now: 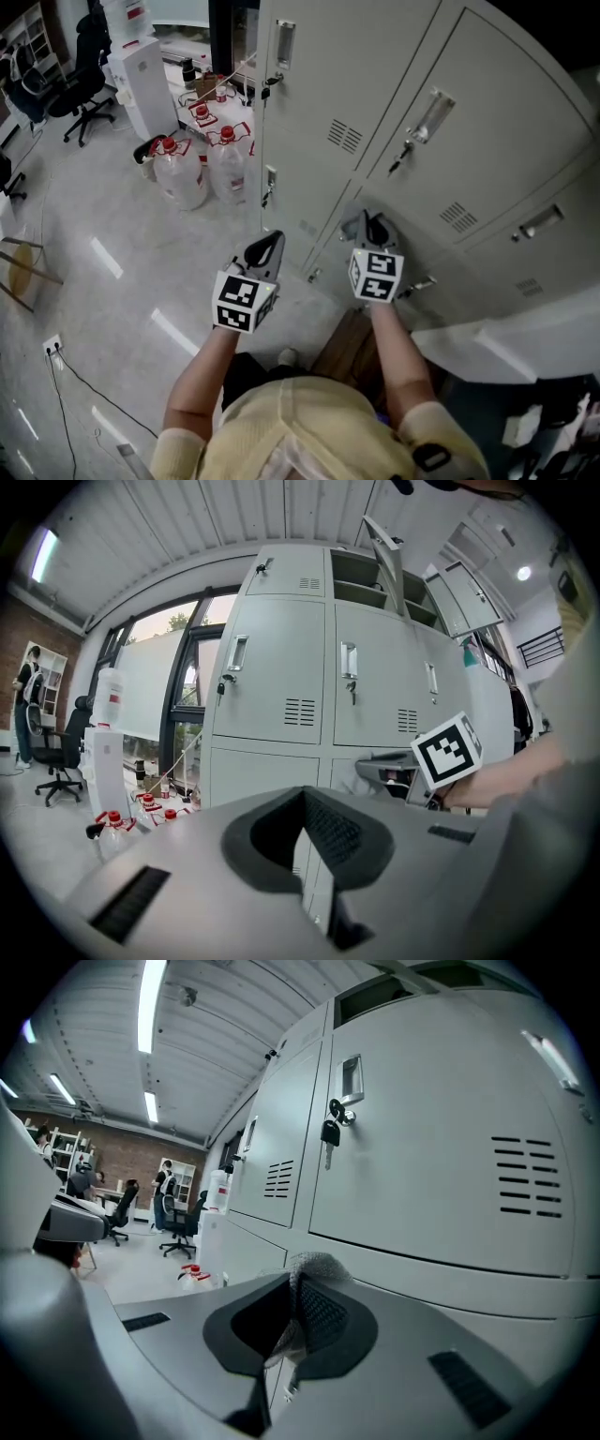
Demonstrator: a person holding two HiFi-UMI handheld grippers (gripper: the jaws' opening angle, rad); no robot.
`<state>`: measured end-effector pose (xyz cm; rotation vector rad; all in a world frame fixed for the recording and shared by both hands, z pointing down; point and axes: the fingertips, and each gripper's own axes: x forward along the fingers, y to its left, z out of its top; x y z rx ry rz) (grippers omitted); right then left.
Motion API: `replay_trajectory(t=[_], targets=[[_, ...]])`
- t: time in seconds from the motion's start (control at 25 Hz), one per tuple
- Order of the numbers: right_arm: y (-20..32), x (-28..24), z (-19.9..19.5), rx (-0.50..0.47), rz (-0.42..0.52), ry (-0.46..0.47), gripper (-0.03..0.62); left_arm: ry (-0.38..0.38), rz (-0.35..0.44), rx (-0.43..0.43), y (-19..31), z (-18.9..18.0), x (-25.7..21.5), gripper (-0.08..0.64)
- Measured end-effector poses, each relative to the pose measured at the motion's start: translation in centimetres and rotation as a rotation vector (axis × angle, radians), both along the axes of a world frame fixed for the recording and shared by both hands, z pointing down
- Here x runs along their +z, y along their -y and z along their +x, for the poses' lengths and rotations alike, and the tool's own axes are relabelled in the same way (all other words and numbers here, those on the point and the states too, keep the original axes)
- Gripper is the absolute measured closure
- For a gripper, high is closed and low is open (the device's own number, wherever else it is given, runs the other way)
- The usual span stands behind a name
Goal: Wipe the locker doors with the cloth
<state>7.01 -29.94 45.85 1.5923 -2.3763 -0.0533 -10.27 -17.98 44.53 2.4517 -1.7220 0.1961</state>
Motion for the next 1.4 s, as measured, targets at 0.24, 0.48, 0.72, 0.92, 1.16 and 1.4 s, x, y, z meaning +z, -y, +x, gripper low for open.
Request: replay_trajectory(t=[0.24, 0.48, 0.72, 0.92, 1.16, 1.4], targets=[[1.9, 0.0, 0.2, 0.055, 0.015, -0.004, 0.588, -0.04, -0.006, 0.017, 2.3, -0.8, 0.4, 0.558], [2.9, 0.2, 0.8, 0.117, -0.014, -0.007, 0.588, -0.039, -0.022, 0.08, 5.1, -0.4, 0.4, 0.558], [2.8, 0.1, 3.0, 0.183, -0.011, 0.001, 0.588, -0.025, -0.019, 0.154, 7.0, 0.9, -0.4, 0.558], [1.8, 0.0, 5.8, 0.239, -0.009, 0.013, 0.588, -0.044, -0.031, 0.227, 7.9, 3.4, -0.7, 0.558], [0.6, 0.4, 9.7, 0.303, -0.006, 0.01, 0.588, -0.015, -0.025, 0.307, 8.4, 7.3, -0.5, 0.558], [-0.5, 1.0, 13.0, 0.356, -0.018, 0.004, 0.588, 0.002, -0.027, 0.372, 8.5, 10.7, -0.1, 0.558]])
